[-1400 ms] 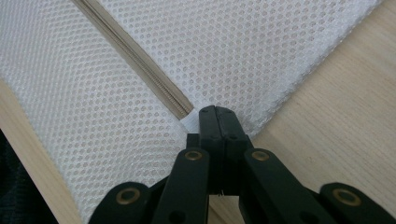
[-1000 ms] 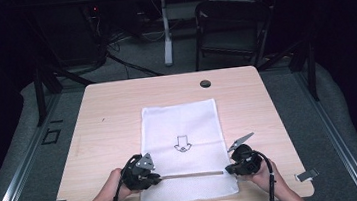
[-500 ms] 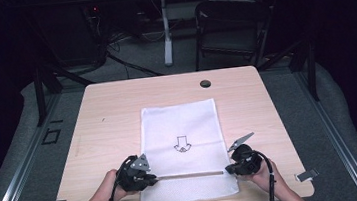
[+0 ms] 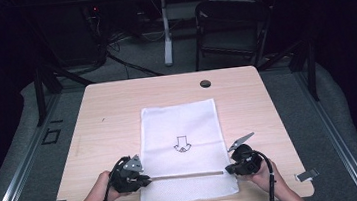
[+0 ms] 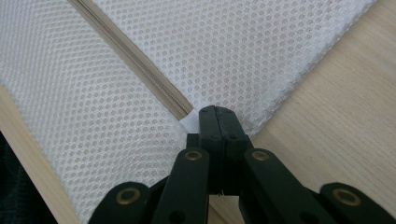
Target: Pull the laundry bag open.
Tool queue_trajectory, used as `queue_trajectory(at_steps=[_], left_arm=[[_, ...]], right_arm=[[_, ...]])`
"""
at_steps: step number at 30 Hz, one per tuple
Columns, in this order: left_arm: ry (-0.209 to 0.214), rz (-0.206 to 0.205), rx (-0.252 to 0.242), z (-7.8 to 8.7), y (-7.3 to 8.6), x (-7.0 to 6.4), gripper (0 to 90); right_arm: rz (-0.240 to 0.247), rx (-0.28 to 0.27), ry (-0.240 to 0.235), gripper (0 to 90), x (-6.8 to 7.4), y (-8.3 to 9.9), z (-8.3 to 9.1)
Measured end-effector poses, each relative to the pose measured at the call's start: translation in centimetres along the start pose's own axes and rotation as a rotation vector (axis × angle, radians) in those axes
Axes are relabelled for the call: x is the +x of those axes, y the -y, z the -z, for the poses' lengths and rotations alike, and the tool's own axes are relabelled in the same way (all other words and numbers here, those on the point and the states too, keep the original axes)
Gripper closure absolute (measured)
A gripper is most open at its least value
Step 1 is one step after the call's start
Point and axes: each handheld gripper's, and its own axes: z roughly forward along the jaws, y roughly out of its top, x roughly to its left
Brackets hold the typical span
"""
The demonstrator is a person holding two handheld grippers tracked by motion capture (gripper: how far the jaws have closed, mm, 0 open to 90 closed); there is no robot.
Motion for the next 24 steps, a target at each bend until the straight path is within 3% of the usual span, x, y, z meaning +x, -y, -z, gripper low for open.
queue_trajectory(at_steps=[14,19,21,24], left_arm=[[-0.019,0.033,0.024,0.9,1.5,0.6,82.3],[-0.05,0.066,0.038,1.5,2.8,1.0,82.3],[-0.031,0.093,0.009,1.7,3.4,1.2,82.3],[-0.048,0.074,0.027,1.5,3.3,0.9,82.2]], right_arm=[[0.0,-0.005,-0.001,90.0,0.1,0.0,0.0],[0.0,-0.006,0.0,90.0,0.1,0.0,0.0],[0.0,-0.005,-0.001,90.0,0.1,0.0,0.0],[-0.004,-0.009,0.0,90.0,0.1,0.0,-0.1]])
